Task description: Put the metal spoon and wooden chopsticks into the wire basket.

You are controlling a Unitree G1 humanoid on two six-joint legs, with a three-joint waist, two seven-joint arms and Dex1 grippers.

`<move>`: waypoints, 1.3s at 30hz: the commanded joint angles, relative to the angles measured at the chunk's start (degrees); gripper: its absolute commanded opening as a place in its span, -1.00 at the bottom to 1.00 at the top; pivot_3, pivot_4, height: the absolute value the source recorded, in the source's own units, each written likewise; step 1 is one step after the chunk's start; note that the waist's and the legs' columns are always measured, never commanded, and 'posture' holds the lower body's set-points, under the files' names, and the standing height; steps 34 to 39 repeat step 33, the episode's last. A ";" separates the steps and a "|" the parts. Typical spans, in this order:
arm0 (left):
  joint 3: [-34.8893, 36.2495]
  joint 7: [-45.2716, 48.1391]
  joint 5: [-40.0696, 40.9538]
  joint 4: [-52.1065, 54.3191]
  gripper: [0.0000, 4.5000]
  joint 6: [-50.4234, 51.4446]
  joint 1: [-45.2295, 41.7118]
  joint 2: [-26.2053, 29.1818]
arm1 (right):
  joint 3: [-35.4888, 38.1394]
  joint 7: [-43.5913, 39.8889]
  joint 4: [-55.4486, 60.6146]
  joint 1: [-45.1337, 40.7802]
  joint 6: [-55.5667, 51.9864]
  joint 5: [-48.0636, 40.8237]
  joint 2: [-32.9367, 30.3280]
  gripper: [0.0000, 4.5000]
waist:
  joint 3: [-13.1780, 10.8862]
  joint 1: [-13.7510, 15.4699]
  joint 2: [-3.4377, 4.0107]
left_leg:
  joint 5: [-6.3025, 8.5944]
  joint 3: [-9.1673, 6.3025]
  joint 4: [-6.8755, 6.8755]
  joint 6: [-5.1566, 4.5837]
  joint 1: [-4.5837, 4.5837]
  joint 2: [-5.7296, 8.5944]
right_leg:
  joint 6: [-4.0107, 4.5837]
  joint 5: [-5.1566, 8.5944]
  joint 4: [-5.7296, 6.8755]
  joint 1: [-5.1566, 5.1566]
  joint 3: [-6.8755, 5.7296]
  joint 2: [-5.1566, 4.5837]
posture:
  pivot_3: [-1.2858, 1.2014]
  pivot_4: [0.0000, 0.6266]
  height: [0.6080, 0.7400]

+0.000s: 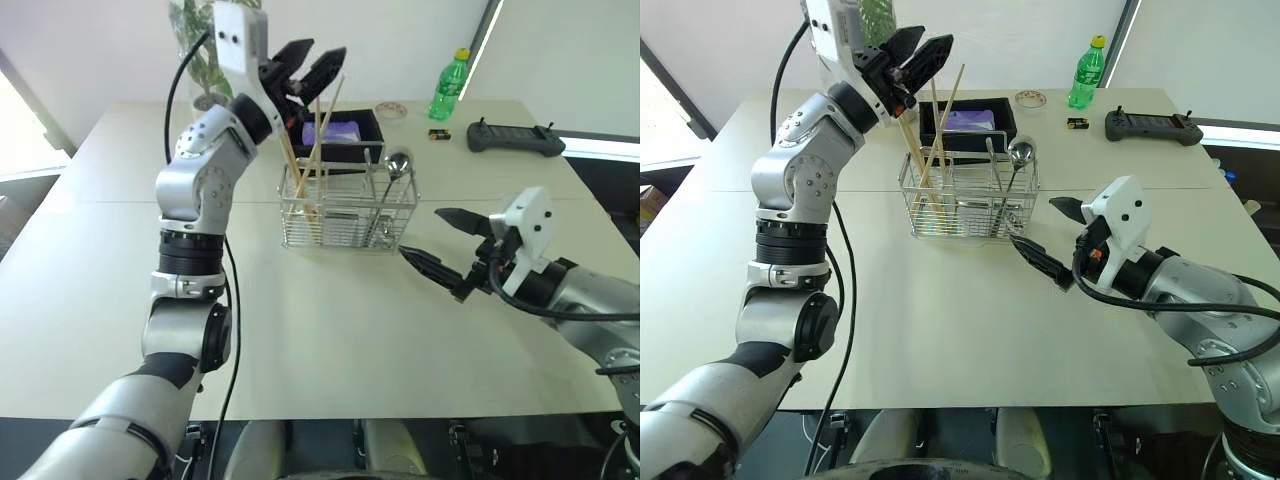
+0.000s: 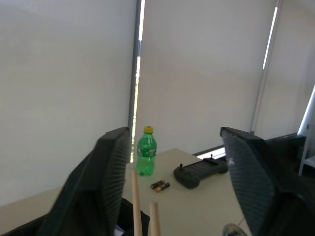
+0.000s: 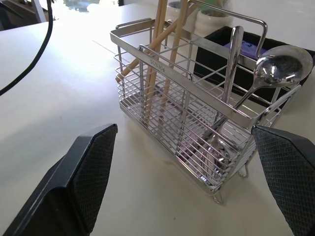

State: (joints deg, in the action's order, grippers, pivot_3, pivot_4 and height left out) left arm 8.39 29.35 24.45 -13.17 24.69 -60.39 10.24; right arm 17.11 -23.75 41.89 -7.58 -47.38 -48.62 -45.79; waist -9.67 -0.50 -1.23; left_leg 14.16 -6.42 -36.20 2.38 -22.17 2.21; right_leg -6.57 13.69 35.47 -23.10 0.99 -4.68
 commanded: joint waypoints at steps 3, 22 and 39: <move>0.16 -0.91 0.88 3.08 0.79 -0.26 -0.36 -0.03 | 1.99 0.46 0.15 -1.21 0.32 -1.10 0.02 1.00 | 0.00 0.00 0.00 | 0.00 0.00 0.00 0.00 0.00 0.00 | 0.00 0.00 0.00 0.00 0.00 0.00 | 0.03 -0.52 0.64; -4.28 17.29 4.92 17.11 0.79 20.61 10.14 27.33 | 7.38 -7.81 -4.88 0.51 3.44 3.23 -6.51 1.00 | 0.01 -0.25 0.03 | 0.00 0.02 0.05 0.00 0.04 -0.03 | 0.01 0.01 -0.01 0.00 0.01 0.02 | 0.03 -0.52 0.64; -4.45 29.85 6.62 31.16 0.79 21.41 32.46 45.46 | 5.31 -9.69 -6.60 0.09 4.47 5.67 -5.30 1.00 | 0.00 0.61 0.05 | 0.00 0.07 0.05 0.00 0.00 -0.15 | 0.35 0.14 -0.23 0.04 0.07 -0.04 | 0.03 -0.52 0.64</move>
